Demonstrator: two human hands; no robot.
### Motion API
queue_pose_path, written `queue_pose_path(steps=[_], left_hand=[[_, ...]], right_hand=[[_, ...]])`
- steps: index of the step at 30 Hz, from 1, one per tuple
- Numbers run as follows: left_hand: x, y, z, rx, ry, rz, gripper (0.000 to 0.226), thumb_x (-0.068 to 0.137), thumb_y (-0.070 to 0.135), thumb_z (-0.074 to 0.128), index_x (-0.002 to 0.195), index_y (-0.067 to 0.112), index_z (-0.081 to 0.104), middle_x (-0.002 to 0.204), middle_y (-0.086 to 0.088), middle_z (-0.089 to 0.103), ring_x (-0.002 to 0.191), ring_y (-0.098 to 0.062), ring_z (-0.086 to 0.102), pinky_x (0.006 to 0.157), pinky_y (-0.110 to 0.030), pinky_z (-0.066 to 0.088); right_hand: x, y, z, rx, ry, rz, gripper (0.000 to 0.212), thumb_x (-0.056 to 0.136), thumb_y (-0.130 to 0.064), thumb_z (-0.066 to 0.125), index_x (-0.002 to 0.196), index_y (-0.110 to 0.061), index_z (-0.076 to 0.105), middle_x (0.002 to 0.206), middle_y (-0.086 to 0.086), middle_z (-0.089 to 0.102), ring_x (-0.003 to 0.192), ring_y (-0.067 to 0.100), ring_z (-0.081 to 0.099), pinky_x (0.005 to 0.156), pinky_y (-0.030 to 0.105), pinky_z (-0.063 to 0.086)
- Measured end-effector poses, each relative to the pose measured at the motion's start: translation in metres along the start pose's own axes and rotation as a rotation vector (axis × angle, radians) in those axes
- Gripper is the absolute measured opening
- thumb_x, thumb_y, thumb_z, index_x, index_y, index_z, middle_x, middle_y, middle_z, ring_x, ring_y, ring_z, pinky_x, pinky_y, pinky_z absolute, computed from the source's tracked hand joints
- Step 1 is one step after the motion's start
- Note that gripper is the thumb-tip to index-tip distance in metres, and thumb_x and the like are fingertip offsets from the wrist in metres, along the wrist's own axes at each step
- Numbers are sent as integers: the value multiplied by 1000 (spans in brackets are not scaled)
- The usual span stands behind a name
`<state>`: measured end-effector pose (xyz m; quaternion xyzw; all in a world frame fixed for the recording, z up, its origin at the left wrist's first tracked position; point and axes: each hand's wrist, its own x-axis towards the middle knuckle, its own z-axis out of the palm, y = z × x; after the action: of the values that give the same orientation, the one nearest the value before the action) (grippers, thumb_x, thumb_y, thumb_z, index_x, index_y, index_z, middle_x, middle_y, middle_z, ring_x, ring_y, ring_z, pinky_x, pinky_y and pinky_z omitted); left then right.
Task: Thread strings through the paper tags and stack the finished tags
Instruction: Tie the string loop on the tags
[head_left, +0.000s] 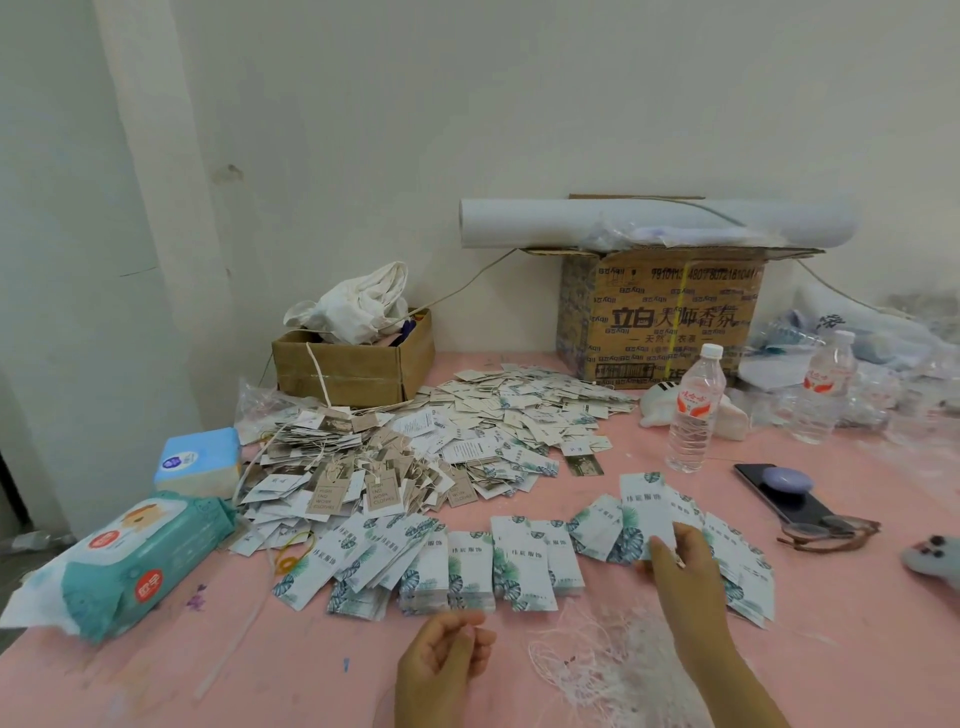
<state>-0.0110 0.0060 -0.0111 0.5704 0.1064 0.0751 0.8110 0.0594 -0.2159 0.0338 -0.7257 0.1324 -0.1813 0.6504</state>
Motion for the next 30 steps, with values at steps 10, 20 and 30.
queue_pose_path(steps=[10,20,30], left_hand=[[-1,0,0,66,-39,-10,25,94,-15,44,85,-8,67,63,-17,68,55,-19,56,49,-18,50],[-2,2,1,101,-68,9,28,95,-17,41,82,-11,65,58,-18,65,47,-13,55,47,-17,48],[4,-5,-5,166,-62,-11,28,96,-13,43,84,-9,68,64,-21,68,51,-16,57,49,-20,48]], right_hand=[[1,-1,5,-623,-20,-263,51,94,-9,52,143,-12,37,149,13,28,114,28,53,102,37,41],[-53,50,85,-1000,-579,-603,66,102,-27,35,153,-23,-7,155,-1,-23,147,17,-12,115,30,-12],[-52,39,75,-899,-428,-789,67,13,-30,99,76,-32,77,75,-13,74,66,2,70,50,13,50]])
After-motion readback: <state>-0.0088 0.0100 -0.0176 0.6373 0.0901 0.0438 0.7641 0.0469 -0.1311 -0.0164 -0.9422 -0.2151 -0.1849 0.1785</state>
